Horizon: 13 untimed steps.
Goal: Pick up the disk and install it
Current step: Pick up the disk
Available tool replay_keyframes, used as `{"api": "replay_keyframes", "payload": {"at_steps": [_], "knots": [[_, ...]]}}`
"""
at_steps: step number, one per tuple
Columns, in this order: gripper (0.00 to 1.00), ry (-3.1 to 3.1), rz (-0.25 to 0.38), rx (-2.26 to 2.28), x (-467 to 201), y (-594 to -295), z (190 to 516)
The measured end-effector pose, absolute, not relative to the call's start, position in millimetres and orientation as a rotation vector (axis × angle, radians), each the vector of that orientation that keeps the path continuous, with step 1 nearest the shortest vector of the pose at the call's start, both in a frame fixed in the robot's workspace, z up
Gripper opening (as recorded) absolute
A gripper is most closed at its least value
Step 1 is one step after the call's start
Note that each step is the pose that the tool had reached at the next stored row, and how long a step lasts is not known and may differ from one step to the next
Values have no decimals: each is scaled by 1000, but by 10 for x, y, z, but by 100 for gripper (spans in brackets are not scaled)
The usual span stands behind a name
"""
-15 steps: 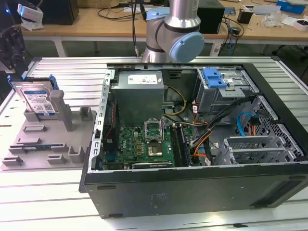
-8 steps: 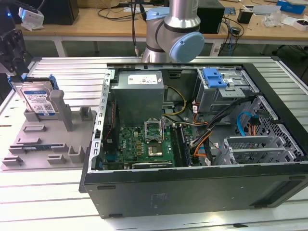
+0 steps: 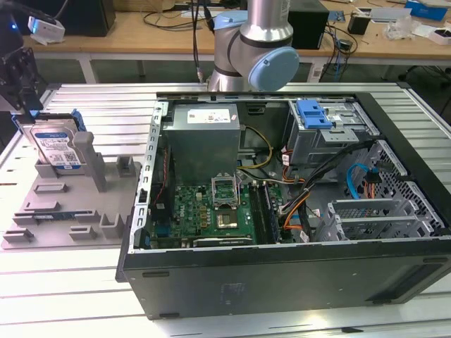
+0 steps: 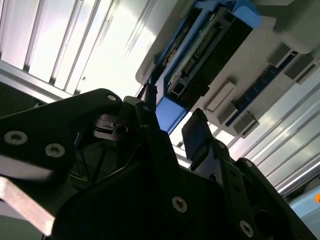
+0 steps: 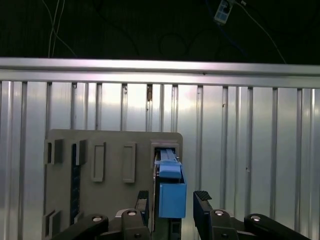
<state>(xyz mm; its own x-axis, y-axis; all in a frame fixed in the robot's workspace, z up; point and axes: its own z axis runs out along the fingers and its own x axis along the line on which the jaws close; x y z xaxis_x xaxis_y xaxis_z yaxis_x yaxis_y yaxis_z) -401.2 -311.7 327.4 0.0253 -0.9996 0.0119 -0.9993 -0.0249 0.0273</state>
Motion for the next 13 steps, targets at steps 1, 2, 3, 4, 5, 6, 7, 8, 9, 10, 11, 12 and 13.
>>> {"api": "replay_keyframes", "payload": {"at_steps": [1,2,3,4,5,6,7,8,9,10,11,12,13], "knots": [[48,-2174,-16,2229,-4012,-3117,3267],[48,-2174,-16,2229,-4013,-3117,3259],[48,-2174,-16,2229,-4013,-3117,3254],[48,-2174,-16,2229,-4013,-3117,3250],[48,-2174,-16,2229,-4013,-3117,3245],[48,-2174,-16,2229,-4013,-3117,3240],[48,-2174,-16,2229,-4014,-3117,3234],[48,-2174,-16,2229,-4014,-3117,3221],[48,-2174,-16,2229,-4014,-3117,3212],[48,-2174,-16,2229,-4015,-3117,3197],[48,-2174,-16,2229,-4016,-3117,3186],[48,-2174,-16,2229,-4017,-3117,3174],[48,-2174,-16,2229,-4018,-3117,3163]]}}
